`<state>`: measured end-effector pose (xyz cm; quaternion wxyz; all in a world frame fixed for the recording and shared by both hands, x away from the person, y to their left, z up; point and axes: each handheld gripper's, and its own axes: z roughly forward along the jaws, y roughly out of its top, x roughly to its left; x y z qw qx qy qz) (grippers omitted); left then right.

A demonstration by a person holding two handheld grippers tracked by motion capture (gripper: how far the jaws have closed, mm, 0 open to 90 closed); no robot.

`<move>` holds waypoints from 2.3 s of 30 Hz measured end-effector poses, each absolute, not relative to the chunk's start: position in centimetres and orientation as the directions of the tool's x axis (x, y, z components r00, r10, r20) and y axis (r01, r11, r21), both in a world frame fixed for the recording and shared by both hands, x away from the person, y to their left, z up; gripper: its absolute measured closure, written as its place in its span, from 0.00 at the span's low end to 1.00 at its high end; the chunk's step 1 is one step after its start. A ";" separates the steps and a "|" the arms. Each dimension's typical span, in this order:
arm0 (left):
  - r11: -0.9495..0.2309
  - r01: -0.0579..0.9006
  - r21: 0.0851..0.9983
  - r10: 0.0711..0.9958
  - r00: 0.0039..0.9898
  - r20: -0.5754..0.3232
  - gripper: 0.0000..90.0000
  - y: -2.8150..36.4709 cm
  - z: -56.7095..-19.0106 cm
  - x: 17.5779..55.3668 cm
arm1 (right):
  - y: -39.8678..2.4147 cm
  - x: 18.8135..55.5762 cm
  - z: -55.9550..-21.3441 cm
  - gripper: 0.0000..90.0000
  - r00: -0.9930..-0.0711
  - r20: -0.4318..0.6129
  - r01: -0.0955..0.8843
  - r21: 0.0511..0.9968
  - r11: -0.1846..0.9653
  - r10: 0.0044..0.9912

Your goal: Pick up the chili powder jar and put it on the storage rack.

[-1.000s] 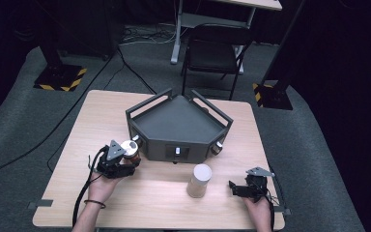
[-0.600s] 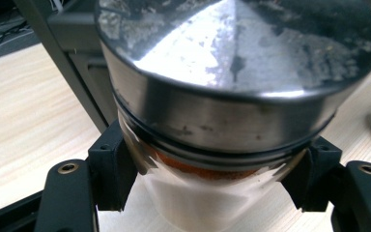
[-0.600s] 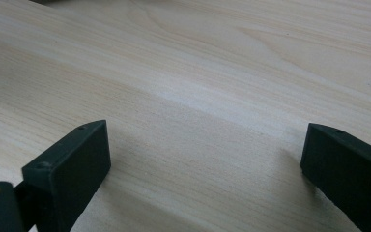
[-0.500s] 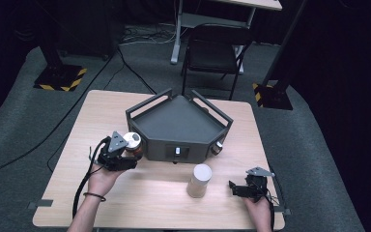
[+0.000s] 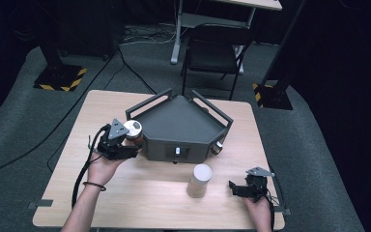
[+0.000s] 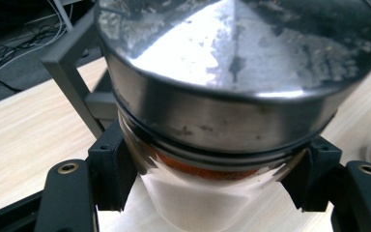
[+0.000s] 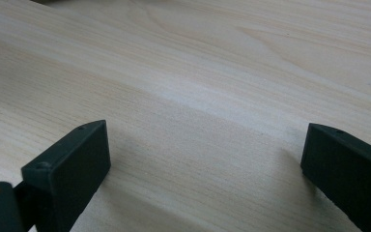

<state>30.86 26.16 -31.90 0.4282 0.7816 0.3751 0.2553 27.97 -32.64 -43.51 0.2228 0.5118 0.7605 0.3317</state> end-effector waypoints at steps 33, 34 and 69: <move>-0.351 0.389 0.852 0.791 0.610 0.047 0.34 21.7 -29.2 36.8 | -32.7 28.0 -43.5 0.02 -0.382 0.001 0.630 0.732 0.260 0.924; -0.343 0.395 0.853 0.797 0.602 0.042 0.34 21.3 -29.5 37.1 | -32.7 28.0 -43.5 0.02 -0.382 0.001 0.630 0.732 0.260 0.924; -0.339 0.475 0.812 0.831 0.555 0.022 0.12 20.3 -30.3 38.0 | -32.7 28.1 -43.5 0.02 -0.385 0.001 0.629 0.732 0.262 0.923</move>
